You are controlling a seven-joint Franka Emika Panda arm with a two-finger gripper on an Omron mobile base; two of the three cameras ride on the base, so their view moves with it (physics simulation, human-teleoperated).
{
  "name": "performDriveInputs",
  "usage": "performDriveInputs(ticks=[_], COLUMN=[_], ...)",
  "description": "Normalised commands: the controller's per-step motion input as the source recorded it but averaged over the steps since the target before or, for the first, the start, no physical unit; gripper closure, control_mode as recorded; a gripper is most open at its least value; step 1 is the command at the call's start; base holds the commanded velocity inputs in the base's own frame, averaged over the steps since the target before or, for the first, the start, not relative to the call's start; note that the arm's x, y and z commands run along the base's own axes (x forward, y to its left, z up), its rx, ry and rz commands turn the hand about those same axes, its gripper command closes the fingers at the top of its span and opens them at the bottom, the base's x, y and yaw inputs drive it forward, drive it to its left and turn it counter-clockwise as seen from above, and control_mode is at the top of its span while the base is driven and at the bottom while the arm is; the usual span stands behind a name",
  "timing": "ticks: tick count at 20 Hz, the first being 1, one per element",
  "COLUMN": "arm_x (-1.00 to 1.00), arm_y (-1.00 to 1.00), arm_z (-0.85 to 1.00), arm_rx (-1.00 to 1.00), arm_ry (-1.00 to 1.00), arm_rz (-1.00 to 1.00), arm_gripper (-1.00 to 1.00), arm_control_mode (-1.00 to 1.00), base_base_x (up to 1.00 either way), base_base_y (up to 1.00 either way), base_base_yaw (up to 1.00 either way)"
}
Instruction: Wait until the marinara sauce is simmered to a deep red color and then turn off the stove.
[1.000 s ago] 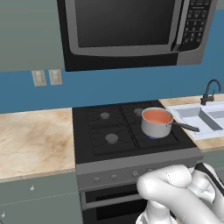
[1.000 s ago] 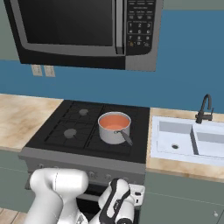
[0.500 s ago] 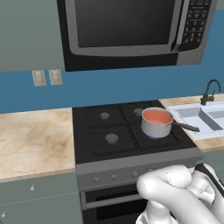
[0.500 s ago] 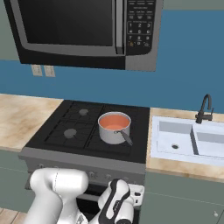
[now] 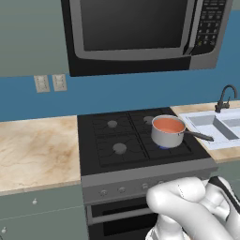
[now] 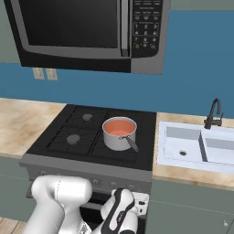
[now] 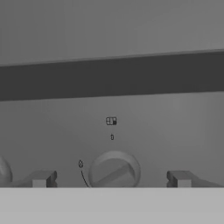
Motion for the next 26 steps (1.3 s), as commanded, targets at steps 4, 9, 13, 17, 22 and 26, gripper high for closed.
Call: performDriveInputs(ticks=[4,9,13,17,22,26], arm_x=[0.01,0.10,0.20,0.09,0.02,0.00], arm_y=[0.11,0.05,0.00,0.00,0.00,0.00], arm_z=[0.01,0.00,0.00,0.00,0.00,0.00], arm_rx=[0.00,0.00,0.00,0.00,0.00,0.00], arm_ry=[0.00,0.00,0.00,0.00,0.00,0.00], arm_rz=[0.00,0.00,0.00,0.00,0.00,0.00], arm_gripper=[-1.00,-1.00,-1.00,-1.00,-1.00,-1.00], arm_control_mode=[-1.00,-1.00,-1.00,-1.00,-1.00,-1.00], base_base_x=[0.00,0.00,0.00,0.00,0.00,0.00], base_base_y=[0.00,0.00,0.00,0.00,0.00,0.00], base_base_yaw=[0.00,0.00,0.00,0.00,0.00,0.00])
